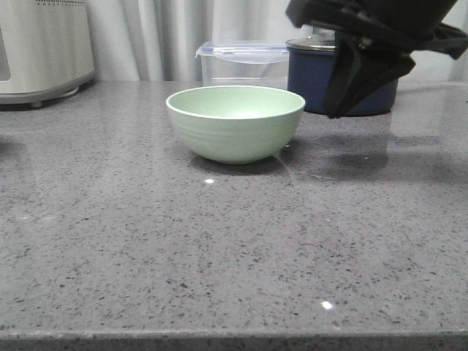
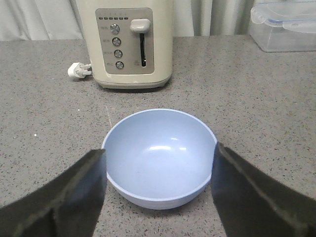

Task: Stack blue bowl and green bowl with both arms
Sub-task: 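Move the green bowl toward the center and set it down, then grasp the light blue bowl rim with the left gripper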

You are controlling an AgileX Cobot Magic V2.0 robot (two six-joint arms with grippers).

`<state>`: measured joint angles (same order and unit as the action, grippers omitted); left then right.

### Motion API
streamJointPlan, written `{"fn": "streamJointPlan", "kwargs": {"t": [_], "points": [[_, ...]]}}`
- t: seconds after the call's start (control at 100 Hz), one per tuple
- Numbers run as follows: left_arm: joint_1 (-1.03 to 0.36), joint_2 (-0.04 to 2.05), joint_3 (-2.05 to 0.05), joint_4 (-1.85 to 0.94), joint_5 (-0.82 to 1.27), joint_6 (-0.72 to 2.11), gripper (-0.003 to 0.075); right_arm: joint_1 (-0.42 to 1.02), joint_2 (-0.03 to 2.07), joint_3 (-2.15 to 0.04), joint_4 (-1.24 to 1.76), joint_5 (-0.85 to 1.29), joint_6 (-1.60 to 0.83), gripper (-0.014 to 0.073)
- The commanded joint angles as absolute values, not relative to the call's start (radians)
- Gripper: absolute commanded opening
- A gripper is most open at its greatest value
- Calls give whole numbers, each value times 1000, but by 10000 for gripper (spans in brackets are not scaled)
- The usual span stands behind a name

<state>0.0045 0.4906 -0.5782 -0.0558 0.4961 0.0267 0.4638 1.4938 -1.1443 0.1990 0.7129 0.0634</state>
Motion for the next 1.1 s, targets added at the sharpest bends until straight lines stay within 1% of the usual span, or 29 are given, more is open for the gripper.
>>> {"fn": "streamJointPlan", "kwargs": {"t": [0.0,0.25,0.55,0.63,0.78,1.09], "points": [[4,499,-615,-63,419,21,440,482,1474,-1159,217,641,49,-80],[4,499,-615,-63,419,21,440,500,1532,-1159,257,622,49,-80],[4,499,-617,-52,419,21,440,500,1536,-1159,261,619,49,-80],[4,519,-640,-16,456,-6,440,500,1536,-1159,261,620,49,-80],[34,641,-742,133,606,-160,440,499,1536,-1159,261,621,49,-80],[64,959,-922,94,709,-166,440,499,1536,-1159,261,622,49,-80]]}}
